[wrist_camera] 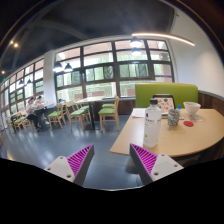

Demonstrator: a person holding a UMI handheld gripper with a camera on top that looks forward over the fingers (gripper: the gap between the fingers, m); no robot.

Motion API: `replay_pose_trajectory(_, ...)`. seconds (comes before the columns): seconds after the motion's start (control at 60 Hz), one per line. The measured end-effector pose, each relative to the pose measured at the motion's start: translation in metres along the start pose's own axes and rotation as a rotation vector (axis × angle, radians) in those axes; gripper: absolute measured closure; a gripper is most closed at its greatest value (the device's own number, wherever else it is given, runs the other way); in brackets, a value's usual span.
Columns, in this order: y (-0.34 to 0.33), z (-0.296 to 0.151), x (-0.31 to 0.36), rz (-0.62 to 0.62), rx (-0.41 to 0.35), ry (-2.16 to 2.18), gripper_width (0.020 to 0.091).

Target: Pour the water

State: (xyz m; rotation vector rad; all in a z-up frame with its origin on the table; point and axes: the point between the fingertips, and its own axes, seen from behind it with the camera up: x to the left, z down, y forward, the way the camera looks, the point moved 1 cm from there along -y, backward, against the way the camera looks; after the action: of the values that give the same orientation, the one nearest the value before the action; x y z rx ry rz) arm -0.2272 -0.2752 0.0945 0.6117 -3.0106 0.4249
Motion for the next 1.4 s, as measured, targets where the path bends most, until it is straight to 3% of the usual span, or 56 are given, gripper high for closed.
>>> replay_pose_trajectory(0.267,-0.001,-0.005,-0.030,0.075,-0.026,0.001,0.0296)
replay_pose_trajectory(0.45,0.017,-0.015,-0.102,0.168,-0.069,-0.037,0.0290)
replay_pose_trajectory(0.633,0.060,-0.029,-0.143,0.220,-0.135,-0.107,0.0293)
replay_pose_trajectory(0.917,0.147,-0.033,-0.172,0.263,-0.139,-0.088,0.0298)
replay_pose_trajectory(0.967,0.164,-0.035,-0.177,0.254,-0.139,-0.072,0.0324)
replay_pose_trajectory(0.983,0.167,-0.037,-0.172,0.250,-0.136,-0.070,0.0365)
replay_pose_trajectory(1.017,0.170,-0.036,-0.179,0.266,-0.137,-0.071,0.0521)
replay_pose_trajectory(1.033,0.171,-0.036,-0.180,0.269,-0.138,-0.070,0.0537)
replay_pose_trajectory(1.217,0.178,-0.040,-0.176,0.236,-0.171,-0.129,0.0663)
replay_pose_trajectory(1.4,0.176,-0.041,-0.171,0.219,-0.147,-0.071,0.0693)
